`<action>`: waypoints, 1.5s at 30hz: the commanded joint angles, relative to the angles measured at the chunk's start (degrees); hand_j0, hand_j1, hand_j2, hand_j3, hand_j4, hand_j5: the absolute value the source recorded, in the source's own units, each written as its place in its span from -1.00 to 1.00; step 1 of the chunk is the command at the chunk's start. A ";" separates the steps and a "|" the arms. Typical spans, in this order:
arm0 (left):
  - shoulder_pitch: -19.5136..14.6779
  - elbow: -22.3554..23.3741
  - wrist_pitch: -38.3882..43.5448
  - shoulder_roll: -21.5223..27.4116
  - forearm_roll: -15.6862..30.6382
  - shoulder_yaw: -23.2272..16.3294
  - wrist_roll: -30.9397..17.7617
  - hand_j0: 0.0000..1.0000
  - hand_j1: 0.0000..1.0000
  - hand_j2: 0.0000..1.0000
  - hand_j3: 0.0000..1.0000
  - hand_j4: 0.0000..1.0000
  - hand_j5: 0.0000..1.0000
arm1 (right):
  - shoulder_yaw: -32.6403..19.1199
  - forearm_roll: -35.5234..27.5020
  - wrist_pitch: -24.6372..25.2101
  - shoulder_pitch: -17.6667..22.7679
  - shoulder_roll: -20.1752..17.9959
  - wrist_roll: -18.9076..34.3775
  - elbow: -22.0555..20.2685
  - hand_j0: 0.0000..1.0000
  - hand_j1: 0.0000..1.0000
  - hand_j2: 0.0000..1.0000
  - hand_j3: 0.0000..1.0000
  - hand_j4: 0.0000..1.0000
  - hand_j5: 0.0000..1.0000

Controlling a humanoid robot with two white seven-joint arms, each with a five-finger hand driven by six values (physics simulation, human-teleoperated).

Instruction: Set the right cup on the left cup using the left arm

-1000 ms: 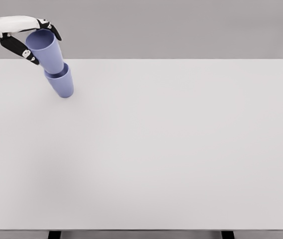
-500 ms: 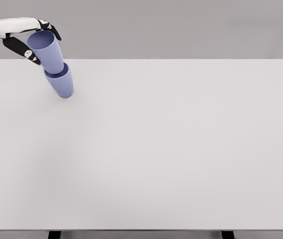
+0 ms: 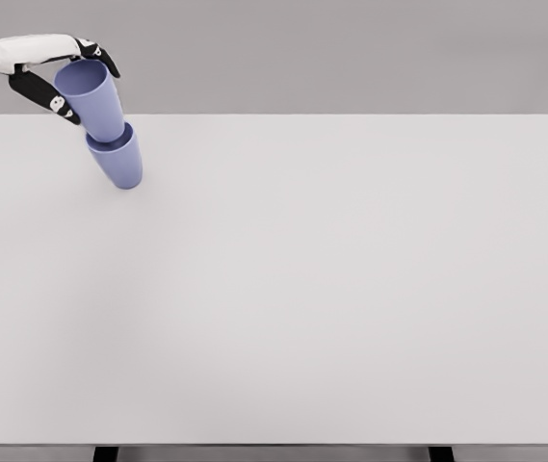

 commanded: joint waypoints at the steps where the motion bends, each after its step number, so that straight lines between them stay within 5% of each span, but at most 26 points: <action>1: 0.00 -0.01 0.15 0.00 0.26 0.21 0.05 0.11 0.11 0.11 0.11 0.11 0.11 | 0.00 0.03 -0.01 0.00 0.00 0.02 0.00 1.00 1.00 1.00 1.00 1.00 1.00; 32: 0.18 0.70 0.15 -0.18 0.35 0.39 0.05 0.12 0.12 0.12 0.12 0.12 0.12 | 0.00 0.03 -0.01 0.00 0.00 0.02 0.00 1.00 1.00 1.00 1.00 1.00 1.00; 37: 0.26 0.70 0.15 -0.26 0.35 0.39 0.05 1.00 1.00 1.00 1.00 1.00 1.00 | 0.00 0.03 -0.01 0.00 0.00 0.02 0.00 1.00 1.00 1.00 1.00 1.00 1.00; 45: 0.35 0.52 0.15 0.18 0.35 0.39 0.05 1.00 1.00 1.00 1.00 1.00 1.00 | 0.00 0.03 -0.01 0.00 0.00 0.02 0.00 1.00 1.00 1.00 1.00 1.00 1.00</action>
